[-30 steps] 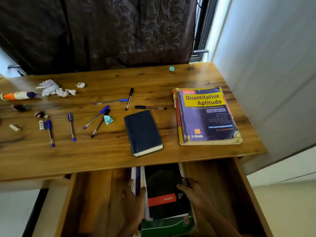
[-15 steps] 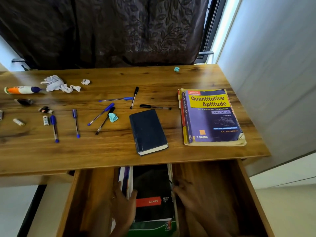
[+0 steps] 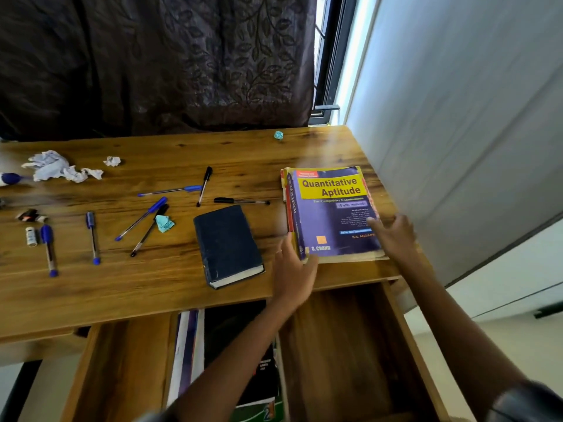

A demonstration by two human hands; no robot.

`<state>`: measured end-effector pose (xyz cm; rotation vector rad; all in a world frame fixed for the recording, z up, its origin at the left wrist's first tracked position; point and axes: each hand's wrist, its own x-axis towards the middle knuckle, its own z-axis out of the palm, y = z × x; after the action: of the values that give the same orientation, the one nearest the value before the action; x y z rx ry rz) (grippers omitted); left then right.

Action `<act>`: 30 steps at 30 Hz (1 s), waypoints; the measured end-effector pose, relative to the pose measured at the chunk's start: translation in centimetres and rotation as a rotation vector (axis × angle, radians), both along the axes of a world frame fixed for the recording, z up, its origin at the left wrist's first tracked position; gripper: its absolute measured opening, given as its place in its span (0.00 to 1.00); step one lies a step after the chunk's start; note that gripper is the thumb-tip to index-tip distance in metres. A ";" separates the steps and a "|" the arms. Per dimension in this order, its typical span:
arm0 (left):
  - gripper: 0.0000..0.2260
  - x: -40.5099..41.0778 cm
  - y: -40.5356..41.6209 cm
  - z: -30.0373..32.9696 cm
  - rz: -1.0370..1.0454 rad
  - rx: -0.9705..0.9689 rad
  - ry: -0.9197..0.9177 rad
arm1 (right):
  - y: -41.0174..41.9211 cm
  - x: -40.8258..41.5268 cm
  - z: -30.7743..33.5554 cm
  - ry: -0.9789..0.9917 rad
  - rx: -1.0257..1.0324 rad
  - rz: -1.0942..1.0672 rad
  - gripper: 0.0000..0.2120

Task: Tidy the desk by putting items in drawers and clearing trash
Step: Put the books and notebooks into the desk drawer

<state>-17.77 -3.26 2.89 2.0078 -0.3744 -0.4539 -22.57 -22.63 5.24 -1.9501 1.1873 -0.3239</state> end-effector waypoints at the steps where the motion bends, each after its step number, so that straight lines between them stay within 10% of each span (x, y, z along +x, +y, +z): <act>1: 0.29 0.8 -0.9 0.4 0.033 -0.034 0.133 | -0.5 0.2 -0.8 -0.005 0.083 0.022 0.27; 18: 0.12 -4.7 4.6 -1.0 0.172 -0.169 0.579 | 3.3 -11.3 -2.7 -0.118 0.472 0.122 0.25; 30: 0.14 -11.2 10.6 -0.4 -0.184 -0.017 0.912 | 8.4 -21.1 -2.7 0.037 0.808 0.126 0.40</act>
<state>-28.98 7.29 2.50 1.5486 0.0160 -1.3894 -43.72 -14.25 2.56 -1.3067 0.9944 0.2382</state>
